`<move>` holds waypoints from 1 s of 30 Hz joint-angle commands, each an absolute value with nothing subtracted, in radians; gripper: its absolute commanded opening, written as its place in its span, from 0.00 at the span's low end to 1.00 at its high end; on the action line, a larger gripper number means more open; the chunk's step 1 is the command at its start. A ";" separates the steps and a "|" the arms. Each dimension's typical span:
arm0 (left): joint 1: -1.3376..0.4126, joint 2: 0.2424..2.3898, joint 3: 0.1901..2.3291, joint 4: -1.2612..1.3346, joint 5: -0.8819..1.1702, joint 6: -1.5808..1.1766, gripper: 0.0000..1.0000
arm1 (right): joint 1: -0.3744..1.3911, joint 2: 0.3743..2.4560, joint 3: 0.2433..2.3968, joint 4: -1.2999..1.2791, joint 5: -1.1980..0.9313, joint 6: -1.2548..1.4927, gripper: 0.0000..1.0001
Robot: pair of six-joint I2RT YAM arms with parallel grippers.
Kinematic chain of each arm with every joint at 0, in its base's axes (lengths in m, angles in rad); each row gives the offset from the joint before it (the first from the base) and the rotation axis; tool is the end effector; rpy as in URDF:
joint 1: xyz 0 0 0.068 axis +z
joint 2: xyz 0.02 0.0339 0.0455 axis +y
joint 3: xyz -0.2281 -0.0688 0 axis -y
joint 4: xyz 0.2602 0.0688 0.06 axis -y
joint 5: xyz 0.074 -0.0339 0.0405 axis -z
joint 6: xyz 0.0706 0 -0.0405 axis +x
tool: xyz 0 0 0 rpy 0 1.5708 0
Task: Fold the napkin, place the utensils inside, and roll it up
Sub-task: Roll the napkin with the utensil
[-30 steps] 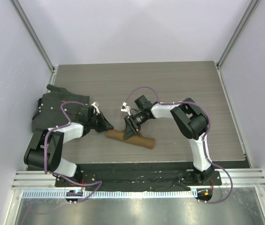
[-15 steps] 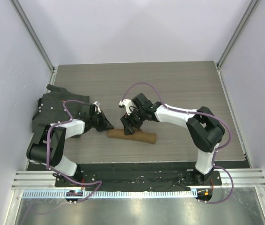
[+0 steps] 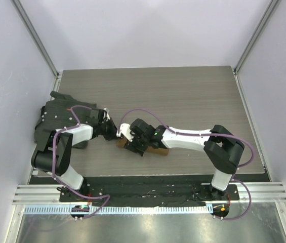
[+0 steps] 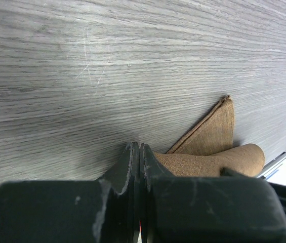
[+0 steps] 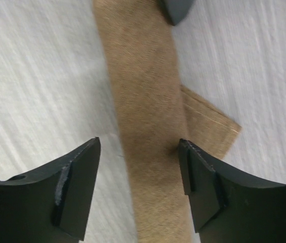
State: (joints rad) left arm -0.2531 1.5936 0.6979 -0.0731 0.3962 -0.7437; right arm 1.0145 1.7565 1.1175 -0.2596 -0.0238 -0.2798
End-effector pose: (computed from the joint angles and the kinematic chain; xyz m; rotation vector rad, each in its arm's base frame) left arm 0.2966 -0.1049 0.0612 -0.4865 2.6277 -0.8660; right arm 0.2081 0.3378 0.1175 -1.5163 1.9891 0.3416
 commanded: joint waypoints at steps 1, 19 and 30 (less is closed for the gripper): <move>-0.253 1.609 0.713 -0.120 0.388 -0.712 0.00 | 1.009 1.773 1.127 -0.247 0.051 -0.334 0.69; -0.252 1.530 0.750 -0.144 0.344 -0.707 0.28 | 0.960 1.920 1.205 -0.393 -0.155 -0.313 0.42; -0.238 1.367 0.724 -0.216 0.198 -0.704 0.78 | 0.755 2.040 1.376 -0.604 -0.730 -0.235 0.35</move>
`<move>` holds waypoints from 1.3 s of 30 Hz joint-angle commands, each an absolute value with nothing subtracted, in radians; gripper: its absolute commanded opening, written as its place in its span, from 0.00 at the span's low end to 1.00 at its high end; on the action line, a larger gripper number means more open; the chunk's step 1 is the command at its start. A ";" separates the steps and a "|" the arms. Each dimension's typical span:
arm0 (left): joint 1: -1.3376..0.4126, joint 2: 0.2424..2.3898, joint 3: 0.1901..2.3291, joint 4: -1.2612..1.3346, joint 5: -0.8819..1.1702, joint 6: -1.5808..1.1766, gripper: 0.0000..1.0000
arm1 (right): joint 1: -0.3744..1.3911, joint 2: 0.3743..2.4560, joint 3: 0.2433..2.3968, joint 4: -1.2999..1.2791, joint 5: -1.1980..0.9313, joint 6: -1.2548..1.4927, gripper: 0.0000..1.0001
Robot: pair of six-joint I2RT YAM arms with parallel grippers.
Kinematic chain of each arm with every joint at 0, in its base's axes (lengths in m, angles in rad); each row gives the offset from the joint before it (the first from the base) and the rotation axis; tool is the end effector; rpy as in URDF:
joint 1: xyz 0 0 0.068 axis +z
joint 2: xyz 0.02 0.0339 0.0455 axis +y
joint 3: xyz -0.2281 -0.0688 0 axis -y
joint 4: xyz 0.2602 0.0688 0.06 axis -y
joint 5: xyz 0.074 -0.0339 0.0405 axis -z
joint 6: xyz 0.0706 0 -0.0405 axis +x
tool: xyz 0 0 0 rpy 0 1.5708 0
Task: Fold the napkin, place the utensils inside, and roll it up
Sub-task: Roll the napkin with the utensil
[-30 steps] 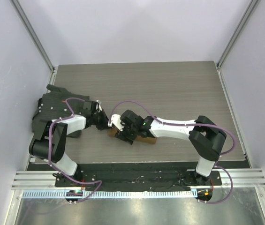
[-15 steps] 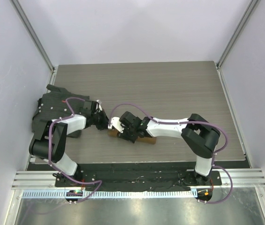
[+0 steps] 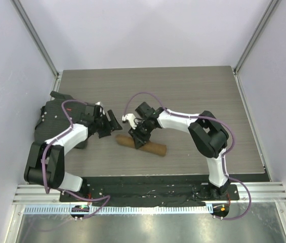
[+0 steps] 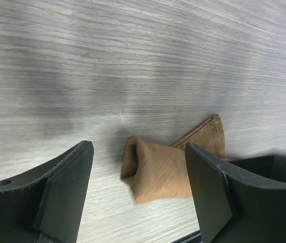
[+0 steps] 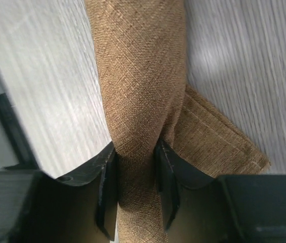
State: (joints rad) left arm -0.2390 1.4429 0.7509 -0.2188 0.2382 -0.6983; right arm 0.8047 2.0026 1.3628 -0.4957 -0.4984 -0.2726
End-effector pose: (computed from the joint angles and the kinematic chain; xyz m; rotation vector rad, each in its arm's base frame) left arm 0.3040 -0.0912 0.1072 -0.4835 2.5322 -0.6735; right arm 0.2651 0.3242 0.0901 -1.5357 2.2696 0.8309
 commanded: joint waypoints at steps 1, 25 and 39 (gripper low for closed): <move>-0.239 1.353 0.695 -0.195 0.224 -0.709 0.77 | 0.749 2.046 1.381 -0.604 -0.753 -0.227 0.35; -0.247 1.410 0.578 -0.003 0.462 -0.752 0.52 | 0.621 2.293 1.479 -0.644 -1.123 -0.141 0.33; -0.255 1.459 0.545 0.078 0.499 -0.816 0.19 | 0.606 2.312 1.491 -0.647 -1.082 -0.137 0.33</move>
